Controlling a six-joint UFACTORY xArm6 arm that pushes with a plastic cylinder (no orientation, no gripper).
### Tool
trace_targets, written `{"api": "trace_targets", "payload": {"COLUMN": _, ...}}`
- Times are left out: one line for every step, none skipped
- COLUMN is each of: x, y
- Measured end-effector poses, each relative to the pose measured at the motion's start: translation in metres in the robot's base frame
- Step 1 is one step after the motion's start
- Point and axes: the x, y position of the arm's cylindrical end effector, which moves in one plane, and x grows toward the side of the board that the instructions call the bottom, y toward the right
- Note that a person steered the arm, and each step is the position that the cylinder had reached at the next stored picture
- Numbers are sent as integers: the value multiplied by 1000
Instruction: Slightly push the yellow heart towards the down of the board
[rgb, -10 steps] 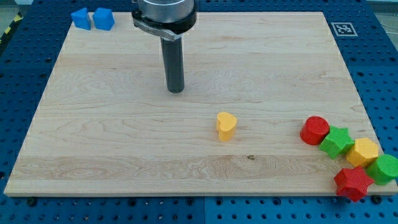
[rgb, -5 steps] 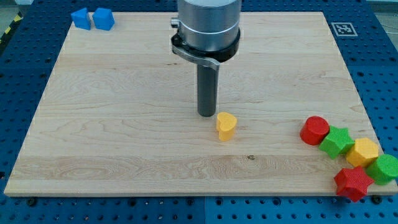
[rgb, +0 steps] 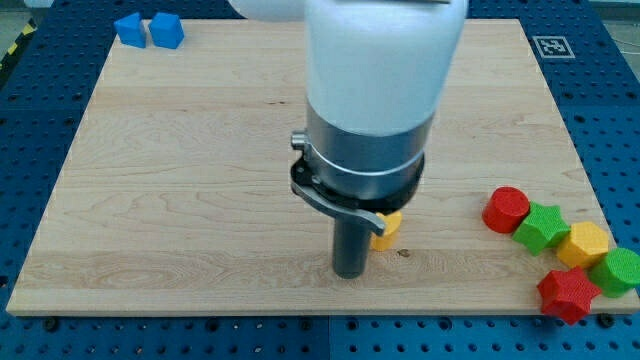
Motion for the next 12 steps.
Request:
{"api": "trace_targets", "payload": {"x": -18, "y": -33}}
{"api": "trace_targets", "payload": {"x": -35, "y": -50}}
{"api": "trace_targets", "payload": {"x": -35, "y": -50}}
{"api": "trace_targets", "payload": {"x": -30, "y": -36}}
{"api": "trace_targets", "payload": {"x": -19, "y": -12}}
{"api": "trace_targets", "payload": {"x": -11, "y": 11}}
{"api": "trace_targets", "payload": {"x": -11, "y": 19}}
{"api": "trace_targets", "payload": {"x": -12, "y": 15}}
{"api": "trace_targets", "payload": {"x": -17, "y": -2}}
{"api": "trace_targets", "payload": {"x": -42, "y": -11}}
{"api": "trace_targets", "payload": {"x": -70, "y": -12}}
{"api": "trace_targets", "payload": {"x": -79, "y": -5}}
